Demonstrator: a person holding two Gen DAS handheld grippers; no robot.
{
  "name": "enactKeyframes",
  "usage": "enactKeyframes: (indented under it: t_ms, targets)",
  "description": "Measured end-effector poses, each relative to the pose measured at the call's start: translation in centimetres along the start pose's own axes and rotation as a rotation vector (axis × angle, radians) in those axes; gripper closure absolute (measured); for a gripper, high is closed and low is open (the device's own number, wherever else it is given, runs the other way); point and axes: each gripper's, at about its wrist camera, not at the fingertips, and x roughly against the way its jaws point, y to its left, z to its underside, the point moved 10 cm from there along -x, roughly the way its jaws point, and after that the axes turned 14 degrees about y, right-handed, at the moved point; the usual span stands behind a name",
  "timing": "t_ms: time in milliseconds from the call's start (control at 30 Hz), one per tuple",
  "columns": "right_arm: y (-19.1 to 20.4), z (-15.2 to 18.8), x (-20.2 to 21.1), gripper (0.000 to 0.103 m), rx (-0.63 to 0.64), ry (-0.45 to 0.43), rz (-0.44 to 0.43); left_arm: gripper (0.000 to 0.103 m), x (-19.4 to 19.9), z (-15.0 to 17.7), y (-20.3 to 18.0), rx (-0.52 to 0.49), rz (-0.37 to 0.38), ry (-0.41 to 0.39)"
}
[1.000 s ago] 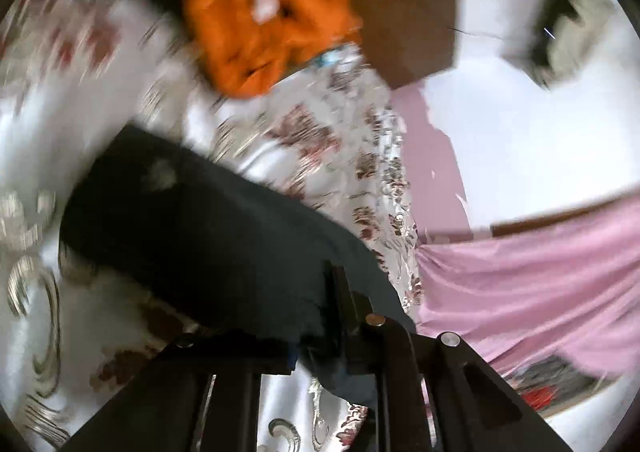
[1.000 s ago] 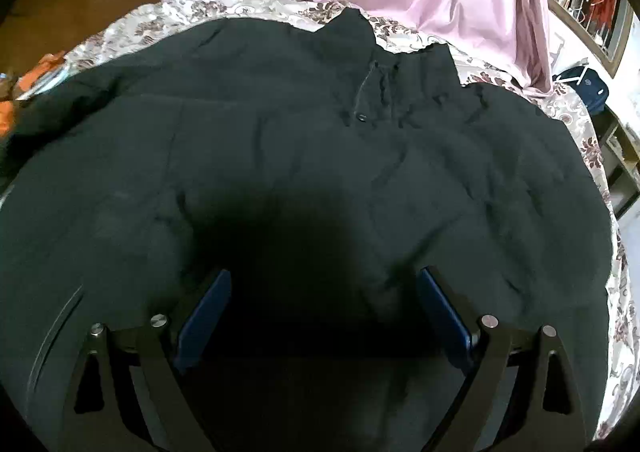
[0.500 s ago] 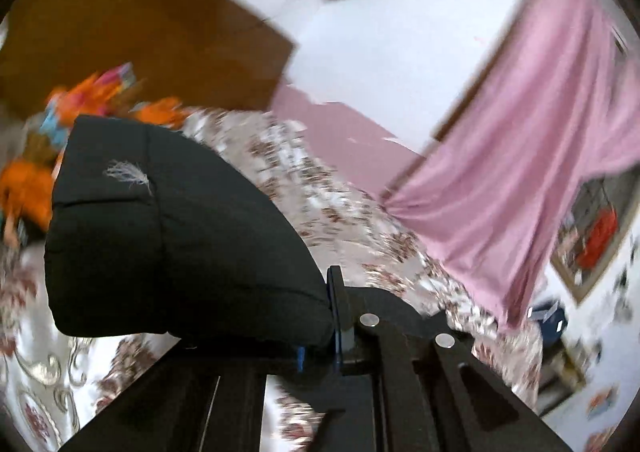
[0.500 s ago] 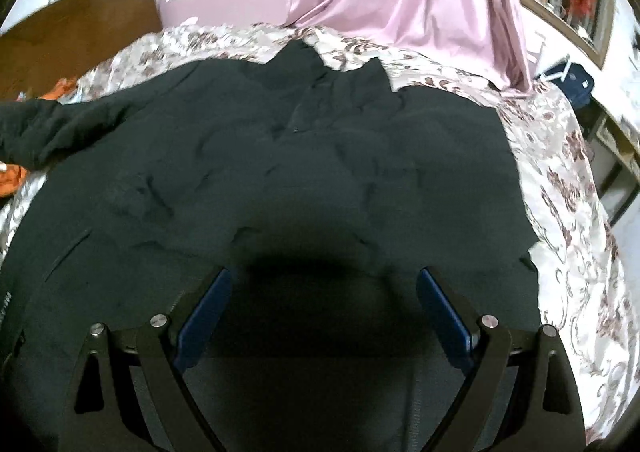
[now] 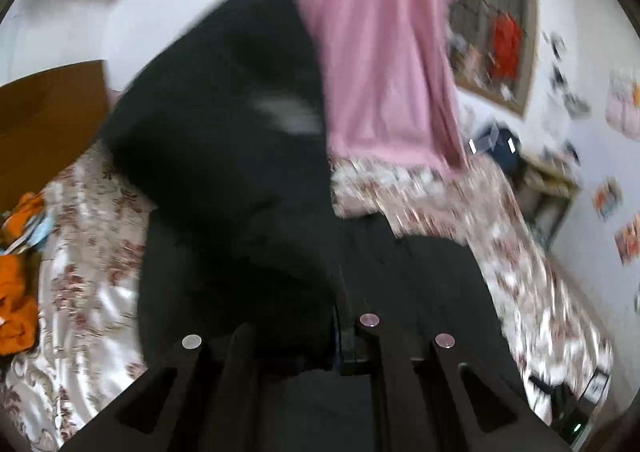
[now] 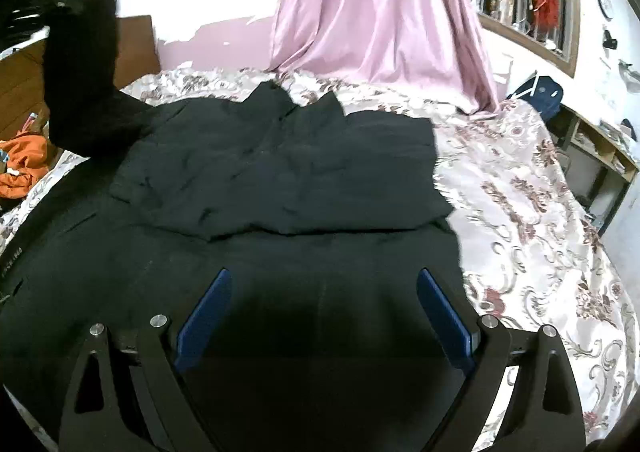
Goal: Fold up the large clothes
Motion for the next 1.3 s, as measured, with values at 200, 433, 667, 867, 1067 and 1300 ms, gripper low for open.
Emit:
enactKeyframes:
  t_ms: [200,433,667,867,1067,1300]
  targets:
    - [-2.9,2.3,0.6,0.012,-0.118,-0.024,-0.046,0.093,-7.5,5.4,-6.0,-0.155,0.053,0.268]
    - [-5.0,4.3,-0.6,0.012,-0.211,0.014,-0.171,0.092,-12.5,13.6,-8.9,-0.243,0.075,0.505]
    - [-6.0,5.4,-0.4,0.012,-0.225,0.013,-0.213,0.09,-11.9,18.0,-8.9,-0.382,0.028,0.544]
    - [-6.1,5.8,0.6,0.011,-0.229,0.021,-0.214,0.052,-10.1,19.6,-7.6,-0.338,0.111,0.51]
    - [-2.6,5.6,0.7,0.01,-0.194,0.079,-0.277,0.015,-7.8,20.6,-6.0,-0.216,0.23,0.434]
    - [1.3,4.3,-0.4,0.01,-0.106,0.159,-0.242,0.015,-5.8,19.3,-0.1,-0.017,0.178,0.26]
